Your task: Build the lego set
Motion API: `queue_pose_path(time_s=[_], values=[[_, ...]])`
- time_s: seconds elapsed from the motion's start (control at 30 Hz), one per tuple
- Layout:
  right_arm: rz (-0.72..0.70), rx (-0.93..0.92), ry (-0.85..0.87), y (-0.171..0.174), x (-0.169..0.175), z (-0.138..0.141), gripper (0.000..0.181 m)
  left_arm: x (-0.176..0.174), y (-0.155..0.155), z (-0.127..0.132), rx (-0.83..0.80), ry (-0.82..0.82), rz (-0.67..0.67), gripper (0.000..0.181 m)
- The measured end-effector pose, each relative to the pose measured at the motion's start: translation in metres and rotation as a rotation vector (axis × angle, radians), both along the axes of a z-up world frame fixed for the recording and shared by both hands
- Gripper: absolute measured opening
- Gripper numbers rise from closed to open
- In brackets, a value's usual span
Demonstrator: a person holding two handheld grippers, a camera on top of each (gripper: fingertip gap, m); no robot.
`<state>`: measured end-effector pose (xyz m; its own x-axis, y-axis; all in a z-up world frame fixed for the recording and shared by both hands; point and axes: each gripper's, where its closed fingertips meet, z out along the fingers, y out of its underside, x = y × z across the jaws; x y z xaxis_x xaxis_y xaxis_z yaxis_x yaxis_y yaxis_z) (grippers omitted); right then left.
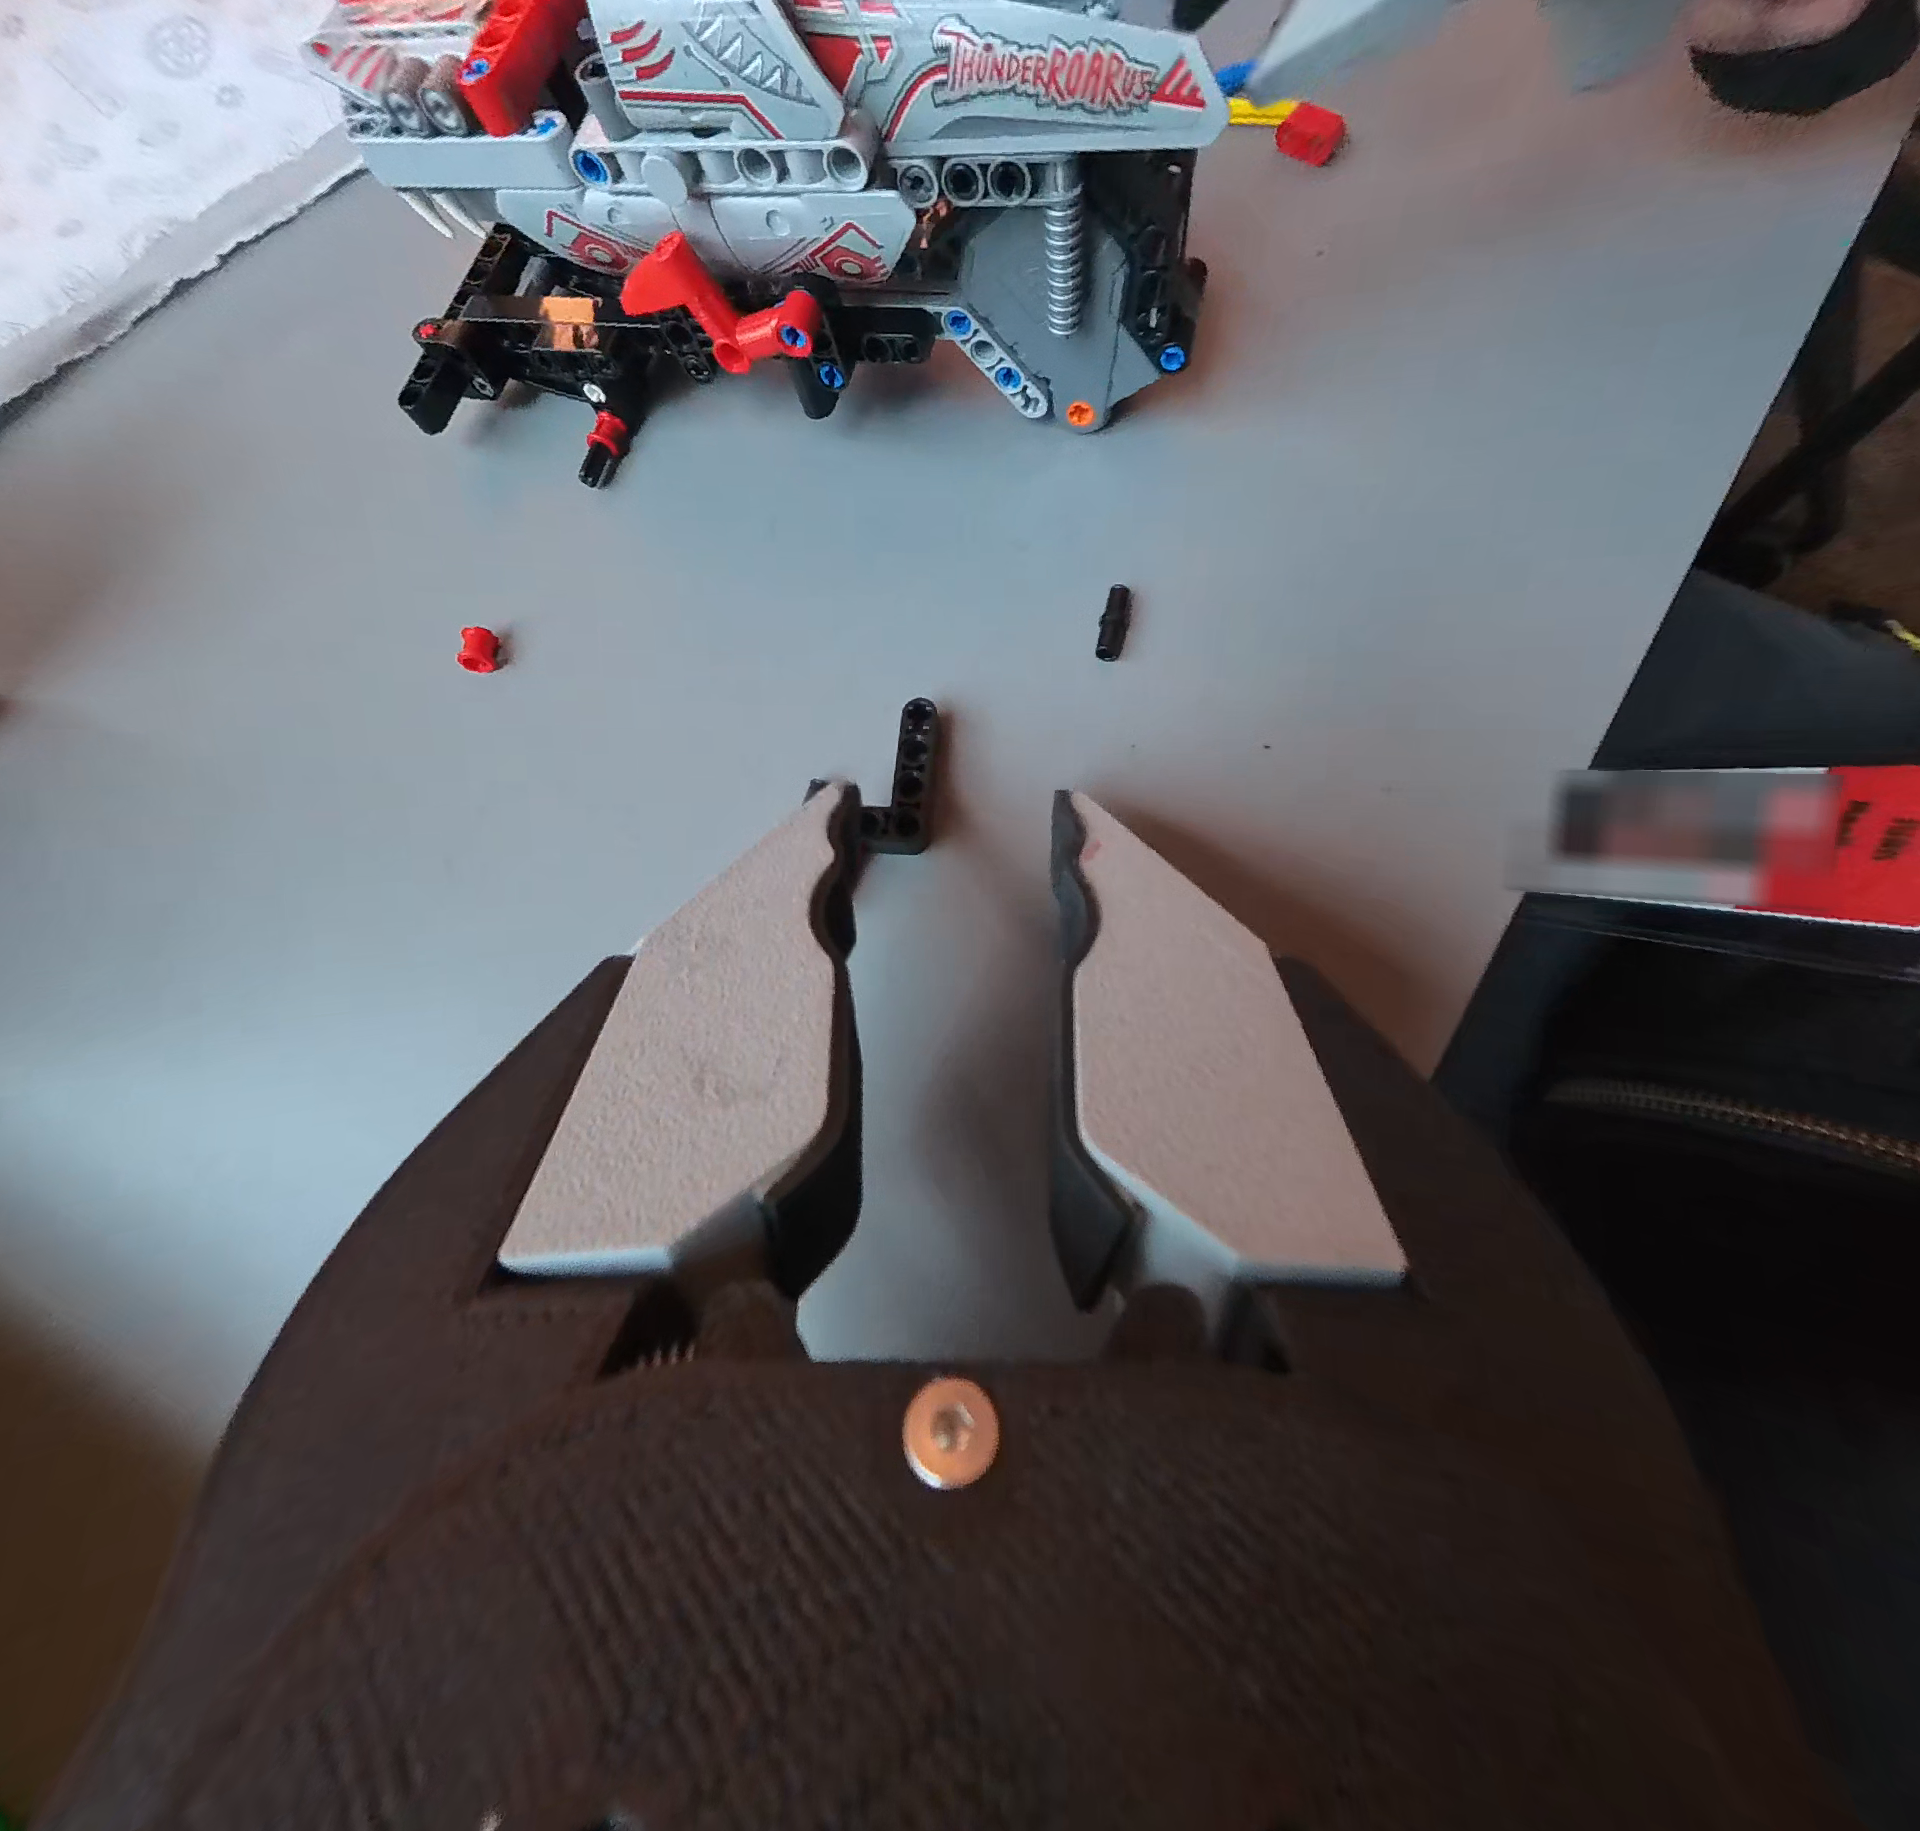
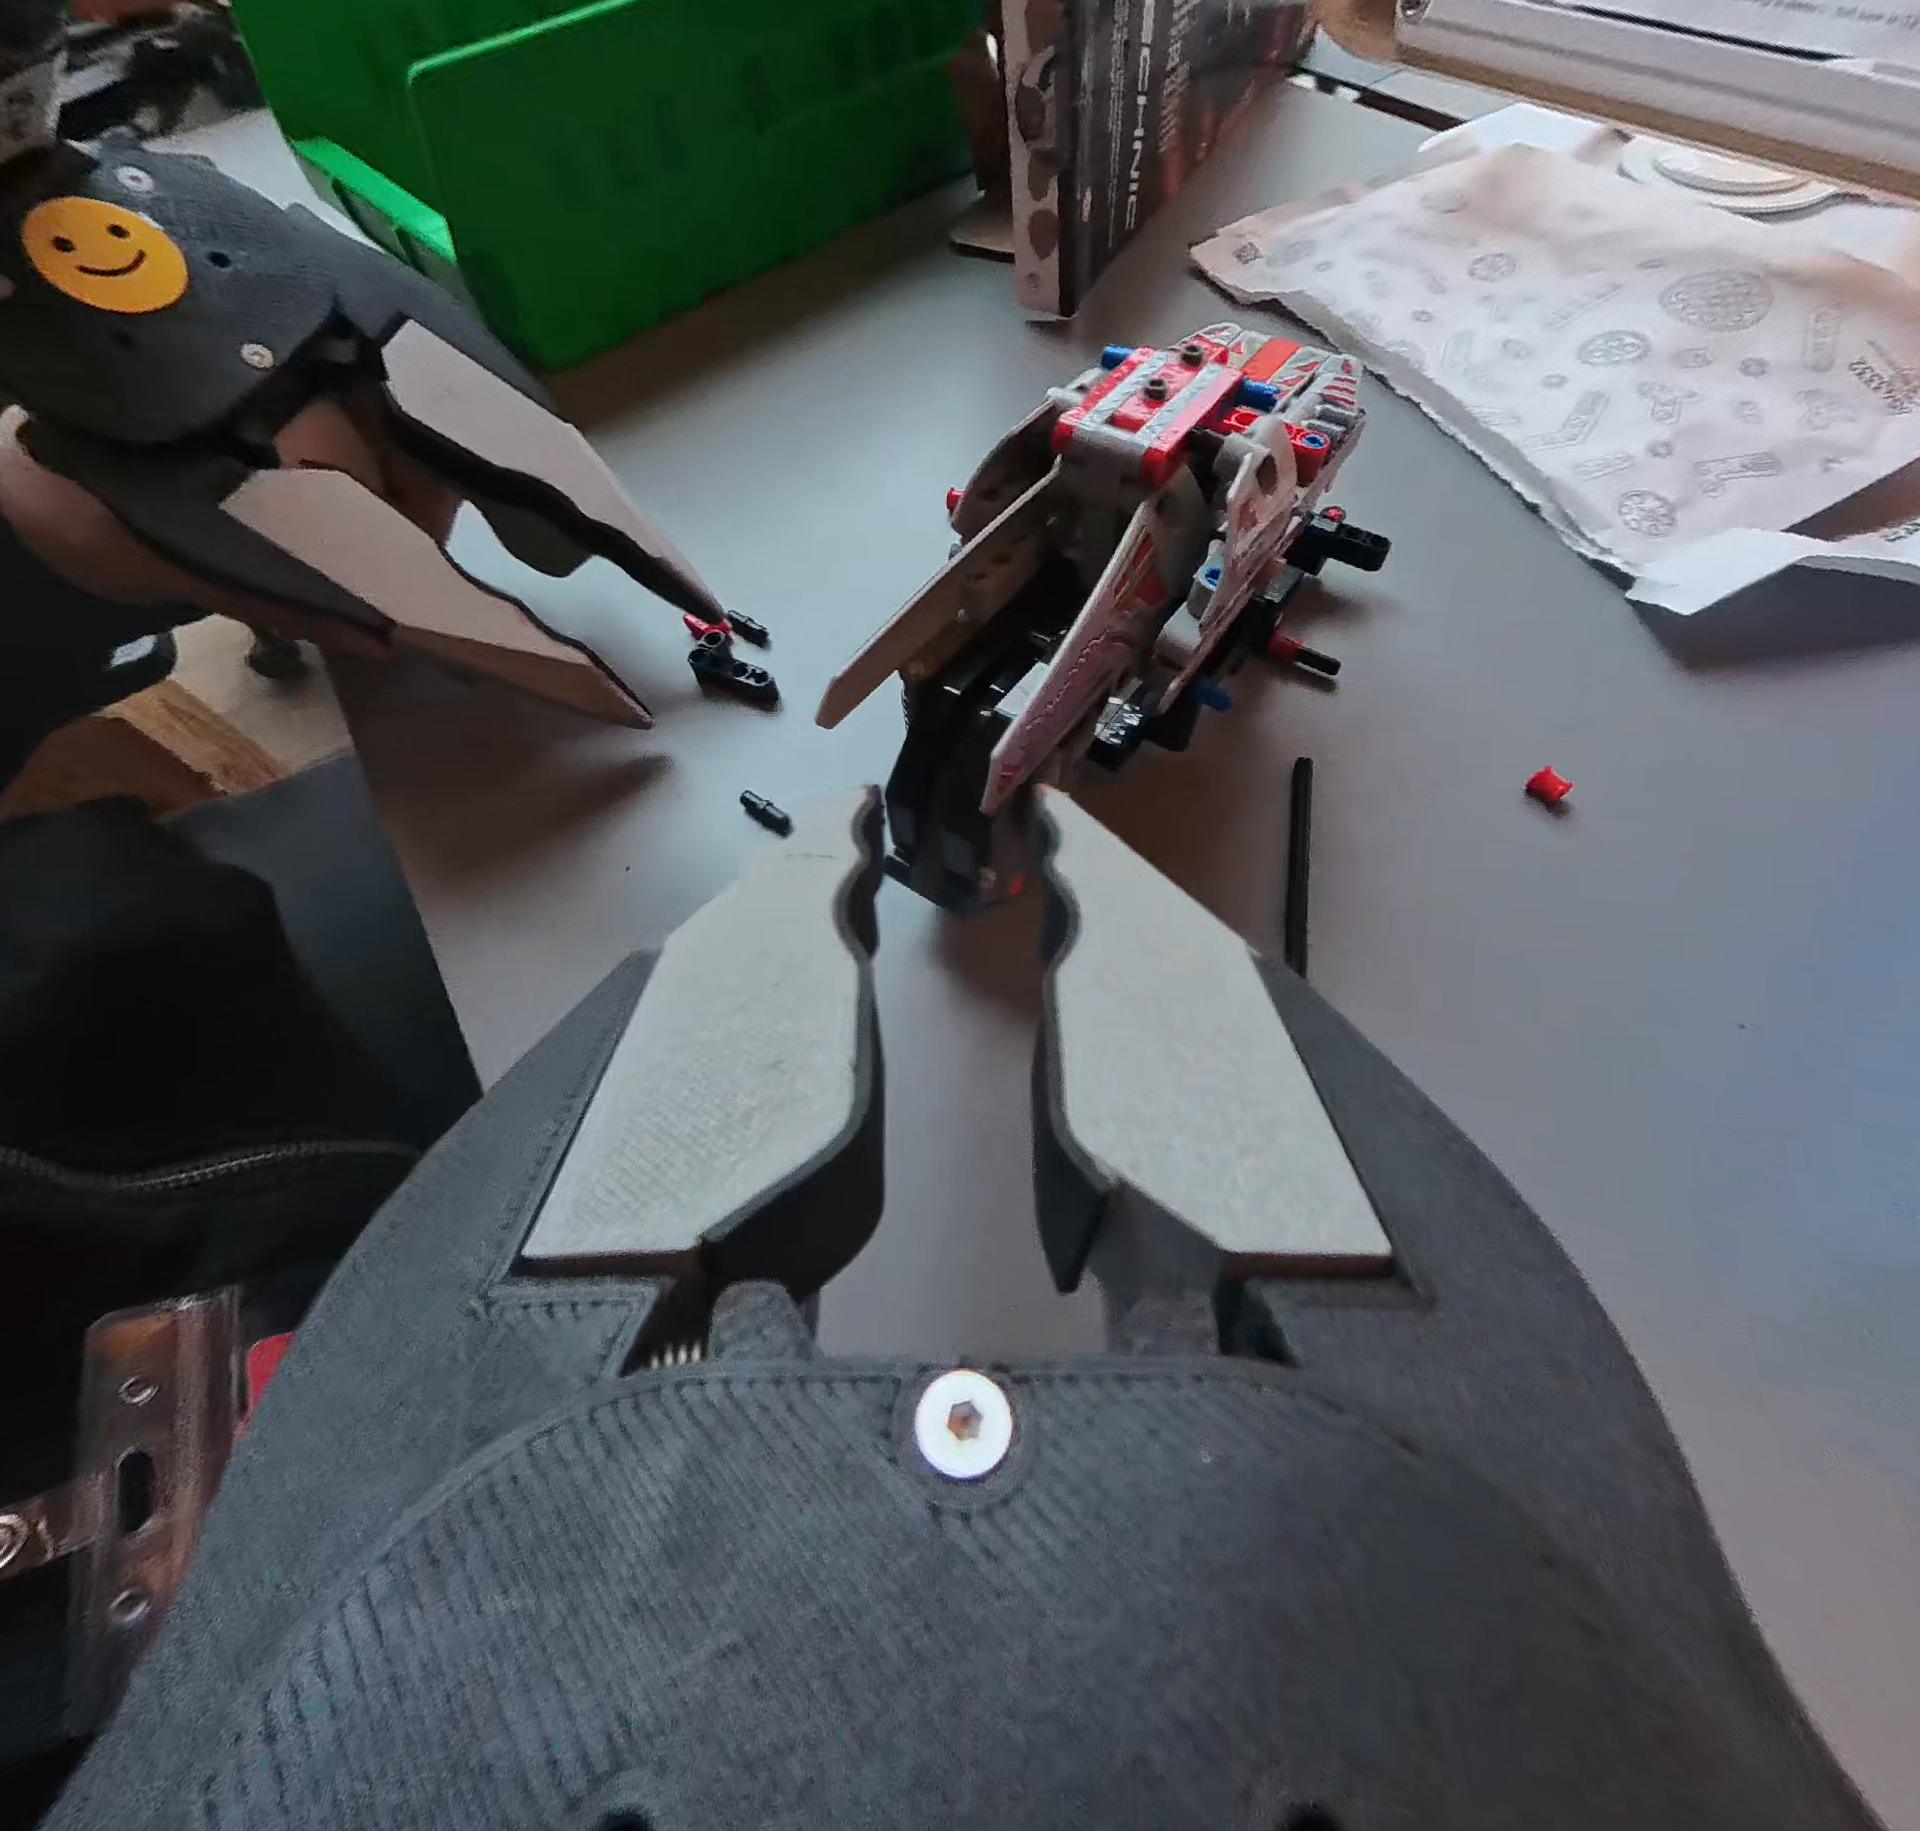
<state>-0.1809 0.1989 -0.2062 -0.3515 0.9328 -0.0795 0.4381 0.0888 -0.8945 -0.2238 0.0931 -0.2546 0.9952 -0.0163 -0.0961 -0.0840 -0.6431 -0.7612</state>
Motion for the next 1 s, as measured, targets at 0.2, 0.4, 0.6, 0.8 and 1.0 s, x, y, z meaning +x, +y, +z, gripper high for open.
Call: queue_pose_path(time_s=[0.2,0.4,0.6,0.8,1.0], values=[[-0.084,0.085,-0.017,0.020,0.002,-0.003,0.000,0.001,0.000,-0.003,-0.021,0.035,-0.007,0.032],[-0.039,-0.028,-0.011,0.016,0.004,0.002,0.009,0.000,0.000,-0.002,-0.015,-0.013,-0.001,0.028],[0.190,-0.025,0.034,-0.027,0.016,0.011,0.005,-0.001,0.000,0.000,-0.001,-0.034,0.001,0.028],[0.178,-0.022,0.022,-0.024,0.016,0.009,0.007,-0.001,0.000,-0.001,-0.003,-0.033,-0.001,0.028],[0.169,-0.045,0.058,-0.025,0.011,-0.002,0.004,-0.001,0.000,-0.001,-0.003,-0.033,0.001,0.027]])
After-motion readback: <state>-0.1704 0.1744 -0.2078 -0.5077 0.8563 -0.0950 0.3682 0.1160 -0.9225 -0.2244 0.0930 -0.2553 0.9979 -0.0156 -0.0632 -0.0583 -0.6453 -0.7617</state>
